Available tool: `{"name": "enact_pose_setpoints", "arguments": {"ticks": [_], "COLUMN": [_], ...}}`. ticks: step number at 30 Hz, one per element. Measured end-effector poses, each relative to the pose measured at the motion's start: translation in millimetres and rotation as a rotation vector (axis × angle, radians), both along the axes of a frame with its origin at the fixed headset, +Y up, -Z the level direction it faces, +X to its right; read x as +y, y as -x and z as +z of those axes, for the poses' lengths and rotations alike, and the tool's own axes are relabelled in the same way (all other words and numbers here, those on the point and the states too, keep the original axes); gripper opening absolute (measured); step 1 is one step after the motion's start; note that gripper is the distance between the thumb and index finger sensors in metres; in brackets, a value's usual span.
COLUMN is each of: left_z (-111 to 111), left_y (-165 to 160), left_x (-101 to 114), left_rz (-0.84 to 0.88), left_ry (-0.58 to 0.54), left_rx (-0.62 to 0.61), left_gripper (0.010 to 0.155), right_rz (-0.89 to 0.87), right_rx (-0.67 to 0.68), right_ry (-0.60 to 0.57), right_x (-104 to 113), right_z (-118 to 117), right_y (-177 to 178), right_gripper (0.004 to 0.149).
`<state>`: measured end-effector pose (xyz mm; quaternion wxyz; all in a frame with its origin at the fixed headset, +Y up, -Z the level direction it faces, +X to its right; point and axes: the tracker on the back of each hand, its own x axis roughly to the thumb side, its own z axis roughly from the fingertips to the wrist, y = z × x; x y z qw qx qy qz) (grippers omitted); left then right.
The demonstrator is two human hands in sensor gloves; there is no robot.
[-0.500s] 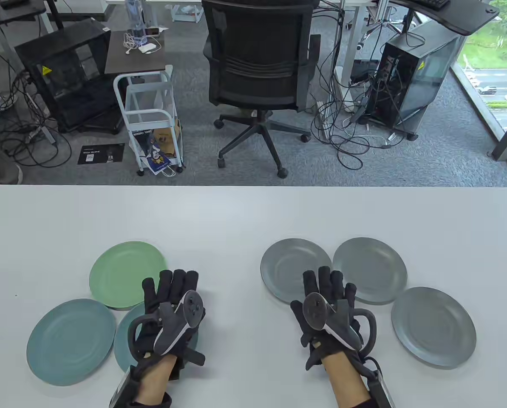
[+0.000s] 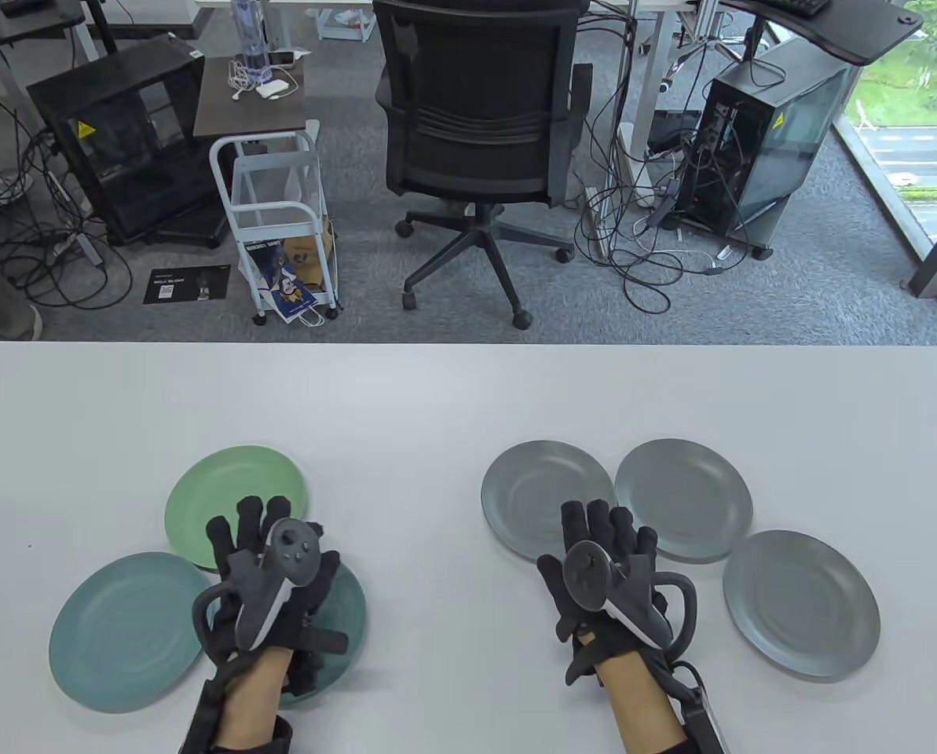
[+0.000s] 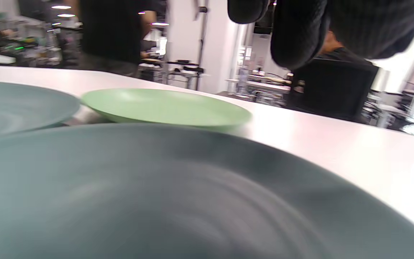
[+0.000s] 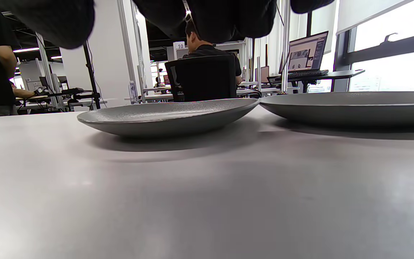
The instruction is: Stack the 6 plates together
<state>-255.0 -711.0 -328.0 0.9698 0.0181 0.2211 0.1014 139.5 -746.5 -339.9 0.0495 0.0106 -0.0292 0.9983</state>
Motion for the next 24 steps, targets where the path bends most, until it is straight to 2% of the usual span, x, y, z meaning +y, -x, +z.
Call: {"name": "enact_pose_setpoints", "arguments": {"ticks": [3,10,15,21,24], "left_z": [3,0,-4,-7,-7], "left_y": [25,62,66,69,70], "left_x": [2,-20,-30,-39,-40], "left_rz": [0.057,0.082,0.059,0.077,0.077], "left_ry": [0.021,0.230,0.344,0.390,0.377], "left_rx": [0.090,0.257,0.275,0.281,0.290], "left_gripper": [0.051,0.054,0.056,0.057,0.055], "right_rz": [-0.004,-0.038,-0.057,-0.066,-0.071], "right_rx": [0.004,-0.003,-0.006,-0.002,-0.005], "right_ry": [0.006,0.030,0.042,0.064,0.066], "right_x": [0,-2,-2,-3,-3], "right_z": [0,0,0,0,0], "right_y": [1,-2,-4,-3,-4], "right_gripper": [0.073,0.073,0.073,0.073,0.073]}}
